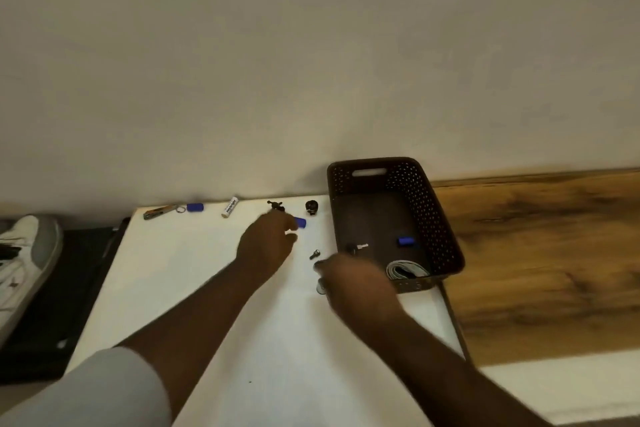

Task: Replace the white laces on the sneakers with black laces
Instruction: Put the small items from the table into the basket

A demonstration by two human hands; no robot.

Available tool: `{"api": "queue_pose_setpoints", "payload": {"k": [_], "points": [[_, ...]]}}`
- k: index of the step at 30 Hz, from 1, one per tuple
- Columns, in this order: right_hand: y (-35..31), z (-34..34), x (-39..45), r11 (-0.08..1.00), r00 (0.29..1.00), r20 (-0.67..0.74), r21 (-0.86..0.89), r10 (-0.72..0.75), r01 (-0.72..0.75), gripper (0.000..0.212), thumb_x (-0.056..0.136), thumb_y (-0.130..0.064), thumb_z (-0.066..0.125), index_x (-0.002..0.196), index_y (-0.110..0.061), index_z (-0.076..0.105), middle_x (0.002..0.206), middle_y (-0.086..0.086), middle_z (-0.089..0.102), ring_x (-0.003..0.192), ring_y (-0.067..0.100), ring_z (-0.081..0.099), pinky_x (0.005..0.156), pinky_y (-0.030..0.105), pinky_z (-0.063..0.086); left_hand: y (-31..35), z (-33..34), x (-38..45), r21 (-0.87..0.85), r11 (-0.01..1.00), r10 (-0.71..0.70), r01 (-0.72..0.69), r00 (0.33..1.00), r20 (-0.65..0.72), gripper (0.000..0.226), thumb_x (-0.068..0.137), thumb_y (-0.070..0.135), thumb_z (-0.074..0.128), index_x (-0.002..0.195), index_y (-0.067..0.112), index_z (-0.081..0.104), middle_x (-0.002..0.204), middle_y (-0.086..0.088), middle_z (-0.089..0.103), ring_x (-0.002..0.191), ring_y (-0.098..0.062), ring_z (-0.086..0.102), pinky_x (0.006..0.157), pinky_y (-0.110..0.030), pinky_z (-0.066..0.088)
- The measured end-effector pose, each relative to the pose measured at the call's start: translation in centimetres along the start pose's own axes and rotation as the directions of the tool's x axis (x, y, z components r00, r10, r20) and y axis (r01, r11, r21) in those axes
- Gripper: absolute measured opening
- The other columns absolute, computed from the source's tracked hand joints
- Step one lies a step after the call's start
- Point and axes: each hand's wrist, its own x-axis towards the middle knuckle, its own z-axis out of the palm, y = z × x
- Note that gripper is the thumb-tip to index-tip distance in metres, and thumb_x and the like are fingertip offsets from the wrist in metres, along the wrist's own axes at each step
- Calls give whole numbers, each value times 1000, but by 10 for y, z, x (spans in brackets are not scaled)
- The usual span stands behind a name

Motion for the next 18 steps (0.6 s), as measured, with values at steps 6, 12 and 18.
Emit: {"api": "queue_pose_setpoints", "payload": {"k": [6, 12, 18], "points": [[-29, 65, 22, 957, 952, 187, -209, 241, -201, 52, 95, 3, 40, 146, -1, 27, 155, 28, 13, 114, 38, 58, 88, 40, 50, -10, 27, 20, 155, 978, 125, -143, 985, 120, 32, 97, 22, 52, 129, 19, 56, 129, -3, 51, 111, -27, 58, 89, -33, 45], [-22, 77, 25, 937, 961, 86, -260, 262, -232, 23, 90, 1, 56, 113, 1, 61, 116, 23, 58, 95, 31, 65, 75, 35, 54, 2, 45, 20, 157, 977, 85, -148, 933, 350, 27, 91, 21, 63, 116, 12, 67, 115, -10, 66, 104, -27, 63, 85, -28, 45], [-10, 62, -17, 981, 959, 255, -179, 123, -78, 28, 95, -4, 43, 119, -8, 58, 120, 14, 56, 108, 32, 57, 83, 37, 47, -6, 30, -5, 123, 986, 78, -115, 959, 274, 20, 92, 23, 60, 107, 13, 70, 108, -5, 68, 97, -21, 64, 85, -28, 51]]}}
